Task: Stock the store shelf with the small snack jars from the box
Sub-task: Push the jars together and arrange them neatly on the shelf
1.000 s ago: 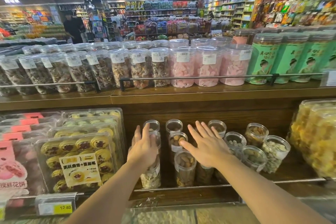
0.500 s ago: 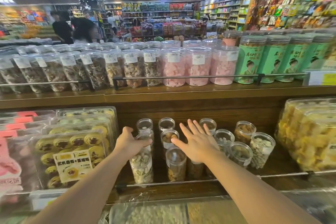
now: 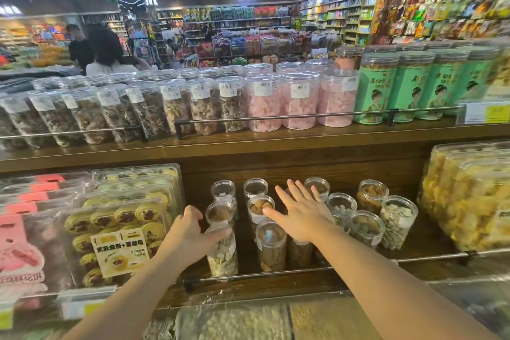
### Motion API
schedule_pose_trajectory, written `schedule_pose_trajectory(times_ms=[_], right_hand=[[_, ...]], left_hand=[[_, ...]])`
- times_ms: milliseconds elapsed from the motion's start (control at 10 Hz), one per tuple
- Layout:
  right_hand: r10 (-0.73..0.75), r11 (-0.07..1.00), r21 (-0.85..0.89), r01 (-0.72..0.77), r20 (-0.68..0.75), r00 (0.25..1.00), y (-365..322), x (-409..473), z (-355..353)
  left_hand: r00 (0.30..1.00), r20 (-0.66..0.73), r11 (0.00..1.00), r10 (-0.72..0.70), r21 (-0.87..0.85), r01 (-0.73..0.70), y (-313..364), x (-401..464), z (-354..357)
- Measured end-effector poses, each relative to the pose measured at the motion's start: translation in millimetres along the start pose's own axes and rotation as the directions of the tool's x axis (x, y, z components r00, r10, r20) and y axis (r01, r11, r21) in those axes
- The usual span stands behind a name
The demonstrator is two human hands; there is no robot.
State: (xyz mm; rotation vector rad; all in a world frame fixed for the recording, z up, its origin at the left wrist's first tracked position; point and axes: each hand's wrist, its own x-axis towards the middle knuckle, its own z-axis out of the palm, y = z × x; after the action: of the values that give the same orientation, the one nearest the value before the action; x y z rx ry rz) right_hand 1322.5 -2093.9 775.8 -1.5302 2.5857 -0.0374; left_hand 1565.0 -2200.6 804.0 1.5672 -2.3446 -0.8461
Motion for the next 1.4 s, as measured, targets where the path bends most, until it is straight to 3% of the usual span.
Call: schedule_pose_trajectory(times_ms=[100, 200, 400, 800, 900, 1000, 1100, 1300, 1400], right_hand=[[-0.003, 1.0, 0.0, 0.003, 0.0, 1.0, -0.1, 0.9, 1.6], [-0.012, 1.0, -0.006, 0.012, 0.004, 1.0, 1.3, 1.6, 0.3], [-0.015, 1.0, -0.011, 0.015, -0.001, 1.0, 1.8, 1.7, 0.2], [-0.011, 1.0, -0.006, 0.011, -0.005, 1.0, 1.0, 2.9, 1.1], [-0.008, 1.0, -0.006, 0.008, -0.001, 1.0, 1.0, 2.5, 0.7], [-0.007, 1.0, -0.02, 0.006, -0.011, 1.0, 0.7, 2.6, 0.4], [-0.002, 1.0, -0.026, 0.002, -0.005, 1.0, 1.5, 3.3, -0.2], [0.019, 1.0, -0.018, -0.019, 0.003, 1.0, -0.4, 4.2, 1.8], [0.02, 1.0, 0.0, -0.02, 0.006, 1.0, -0.7, 3.7, 2.1]], left_hand=[[0.999, 0.05, 0.999, -0.014, -0.05, 0.016, 0.6, -11.9, -2.7], [0.995, 0.061, 0.995, 0.082, -0.059, -0.078, 4.0, -12.9, -9.1], [0.968, 0.036, 0.962, 0.248, 0.106, -0.251, 8.1, -18.6, -5.9], [0.98, -0.003, 0.952, 0.2, 0.239, -0.194, -5.2, -18.3, -11.8], [0.98, -0.001, 0.96, 0.201, 0.198, -0.197, -4.5, -14.8, -12.1], [0.959, -0.097, 0.959, 0.267, 0.127, -0.254, 6.7, -6.8, -2.1], [0.938, -0.19, 0.952, 0.29, 0.161, -0.262, 27.0, 10.9, 20.9], [0.968, -0.056, 0.916, 0.244, 0.342, -0.211, 26.6, 37.7, 57.8], [0.971, -0.018, 0.912, 0.237, 0.348, -0.216, 22.6, 38.5, 57.9]])
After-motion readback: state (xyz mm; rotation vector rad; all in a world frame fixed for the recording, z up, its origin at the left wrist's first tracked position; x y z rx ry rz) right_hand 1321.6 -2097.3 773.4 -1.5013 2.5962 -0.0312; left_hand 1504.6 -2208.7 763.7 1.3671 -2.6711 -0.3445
